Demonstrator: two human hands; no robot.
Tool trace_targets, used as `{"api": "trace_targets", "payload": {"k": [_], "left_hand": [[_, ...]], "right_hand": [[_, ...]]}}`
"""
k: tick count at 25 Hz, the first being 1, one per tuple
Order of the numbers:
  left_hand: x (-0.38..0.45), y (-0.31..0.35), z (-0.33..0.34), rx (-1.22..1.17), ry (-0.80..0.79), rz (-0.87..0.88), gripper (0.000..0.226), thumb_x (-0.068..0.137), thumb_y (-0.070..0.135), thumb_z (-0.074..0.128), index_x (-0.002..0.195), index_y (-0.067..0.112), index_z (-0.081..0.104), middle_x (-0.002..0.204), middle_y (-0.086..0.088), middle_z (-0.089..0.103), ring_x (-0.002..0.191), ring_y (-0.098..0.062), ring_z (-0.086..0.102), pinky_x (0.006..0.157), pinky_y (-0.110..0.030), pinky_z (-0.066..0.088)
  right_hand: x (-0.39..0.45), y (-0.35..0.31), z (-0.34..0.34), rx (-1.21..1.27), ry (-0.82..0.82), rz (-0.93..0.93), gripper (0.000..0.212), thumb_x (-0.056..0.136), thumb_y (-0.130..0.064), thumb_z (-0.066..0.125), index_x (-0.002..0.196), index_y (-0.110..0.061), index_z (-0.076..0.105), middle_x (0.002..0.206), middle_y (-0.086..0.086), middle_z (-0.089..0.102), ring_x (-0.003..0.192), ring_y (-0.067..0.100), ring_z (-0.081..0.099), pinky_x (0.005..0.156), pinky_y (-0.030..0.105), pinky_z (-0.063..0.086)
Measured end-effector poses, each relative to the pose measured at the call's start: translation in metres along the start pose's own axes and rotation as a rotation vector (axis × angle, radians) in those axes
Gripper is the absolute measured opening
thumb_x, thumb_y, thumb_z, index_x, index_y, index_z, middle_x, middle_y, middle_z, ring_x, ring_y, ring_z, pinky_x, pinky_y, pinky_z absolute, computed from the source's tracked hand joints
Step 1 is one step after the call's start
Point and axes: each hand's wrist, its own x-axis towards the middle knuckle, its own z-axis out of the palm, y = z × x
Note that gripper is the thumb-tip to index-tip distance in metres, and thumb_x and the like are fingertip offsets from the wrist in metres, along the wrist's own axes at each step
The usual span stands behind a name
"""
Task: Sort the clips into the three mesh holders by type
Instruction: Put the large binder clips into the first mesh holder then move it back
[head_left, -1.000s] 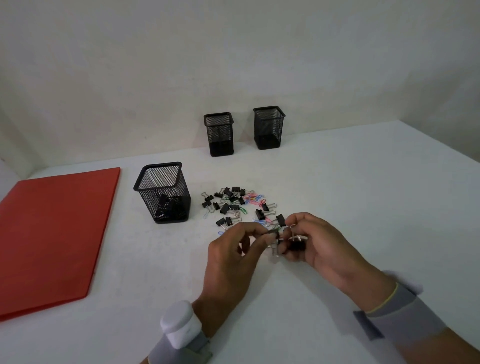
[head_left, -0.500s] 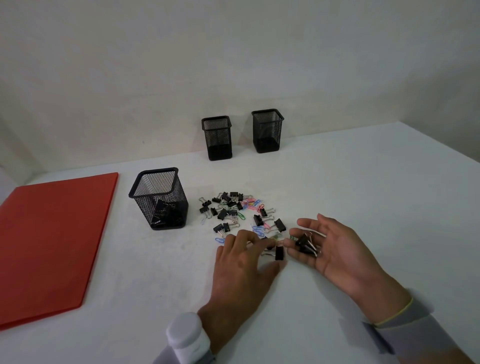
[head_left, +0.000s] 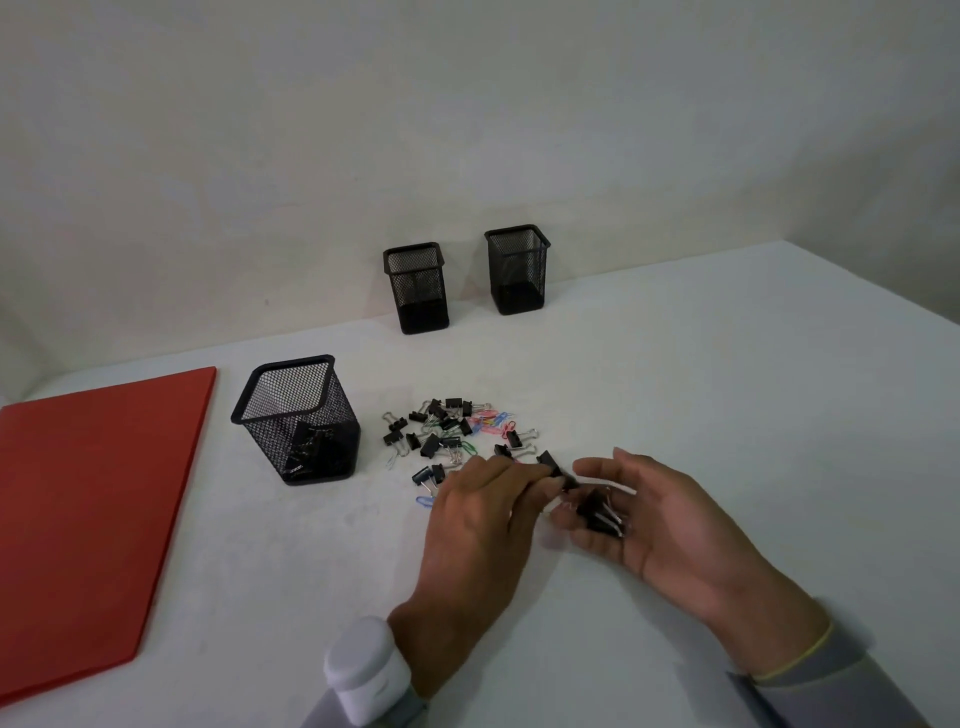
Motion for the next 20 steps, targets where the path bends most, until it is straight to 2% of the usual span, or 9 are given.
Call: {"api": "trace_targets", "payload": {"k": [3, 5, 6, 8, 10, 13, 17, 20], "left_hand": [[0.008, 0.005, 0.005, -0.018, -0.077, 0.077, 0.026, 0.093, 0.014, 0.055, 0.115, 0.024, 0.065, 0.095, 0.006, 0.069, 0.083, -0.016, 0.058, 0.072, -0.040, 0.050], [0.006, 0.000, 0.006, -0.008, -0.088, 0.064, 0.037, 0.088, 0.006, 0.053, 0.119, 0.022, 0.063, 0.108, 0.005, 0.068, 0.096, -0.017, 0.060, 0.080, -0.039, 0.051], [0.004, -0.004, 0.005, 0.013, -0.074, 0.035, 0.033, 0.089, 0.009, 0.054, 0.117, 0.023, 0.063, 0.109, 0.005, 0.066, 0.099, -0.016, 0.059, 0.082, -0.037, 0.051], [-0.001, -0.012, 0.000, 0.107, -0.082, -0.039, 0.022, 0.091, 0.028, 0.055, 0.112, 0.027, 0.064, 0.109, 0.008, 0.062, 0.099, -0.013, 0.055, 0.083, -0.034, 0.049], [-0.006, -0.018, -0.004, 0.221, -0.183, -0.066, 0.030, 0.091, 0.047, 0.047, 0.112, 0.031, 0.063, 0.111, 0.010, 0.058, 0.100, -0.011, 0.052, 0.084, -0.031, 0.048], [-0.010, -0.023, -0.009, 0.234, -0.287, -0.062, 0.033, 0.092, 0.051, 0.045, 0.117, 0.034, 0.059, 0.115, 0.013, 0.056, 0.105, -0.008, 0.047, 0.089, -0.027, 0.043], [-0.007, -0.023, -0.013, 0.180, -0.192, -0.067, 0.032, 0.086, 0.044, 0.061, 0.115, 0.031, 0.057, 0.108, 0.012, 0.060, 0.099, -0.007, 0.051, 0.086, -0.023, 0.042], [0.000, -0.014, -0.017, 0.121, -0.040, -0.025, 0.033, 0.083, 0.046, 0.061, 0.110, 0.027, 0.056, 0.101, 0.013, 0.059, 0.090, -0.005, 0.052, 0.080, -0.022, 0.045]], "right_hand": [[0.001, 0.003, 0.003, 0.026, -0.076, 0.055, 0.040, 0.095, -0.030, 0.045, 0.111, 0.000, 0.064, 0.097, 0.024, 0.067, 0.080, 0.037, 0.069, 0.079, 0.050, 0.058], [0.001, 0.003, 0.004, 0.055, -0.081, 0.045, 0.039, 0.094, -0.027, 0.045, 0.112, 0.003, 0.064, 0.102, 0.026, 0.066, 0.084, 0.039, 0.068, 0.076, 0.048, 0.060], [0.001, 0.002, 0.003, 0.074, -0.069, 0.033, 0.037, 0.095, -0.024, 0.044, 0.111, 0.004, 0.063, 0.101, 0.027, 0.066, 0.085, 0.040, 0.066, 0.074, 0.047, 0.061], [-0.001, -0.001, 0.002, 0.095, -0.027, 0.008, 0.029, 0.095, -0.019, 0.044, 0.108, 0.000, 0.062, 0.093, 0.025, 0.065, 0.083, 0.040, 0.066, 0.070, 0.044, 0.061], [-0.002, -0.002, 0.001, 0.124, 0.023, -0.028, 0.020, 0.096, -0.015, 0.044, 0.101, -0.005, 0.061, 0.080, 0.020, 0.064, 0.074, 0.036, 0.067, 0.065, 0.039, 0.062], [-0.002, -0.002, 0.001, 0.188, 0.069, -0.045, 0.014, 0.097, -0.017, 0.046, 0.095, -0.008, 0.056, 0.070, 0.014, 0.059, 0.066, 0.031, 0.067, 0.056, 0.033, 0.060], [-0.005, -0.004, 0.004, 0.225, 0.030, 0.040, 0.026, 0.097, -0.026, 0.046, 0.102, -0.005, 0.059, 0.078, 0.019, 0.062, 0.065, 0.032, 0.067, 0.053, 0.033, 0.059], [-0.004, -0.003, 0.005, 0.202, -0.019, 0.115, 0.033, 0.095, -0.029, 0.047, 0.110, -0.003, 0.060, 0.085, 0.022, 0.064, 0.066, 0.032, 0.066, 0.051, 0.033, 0.058]]}}
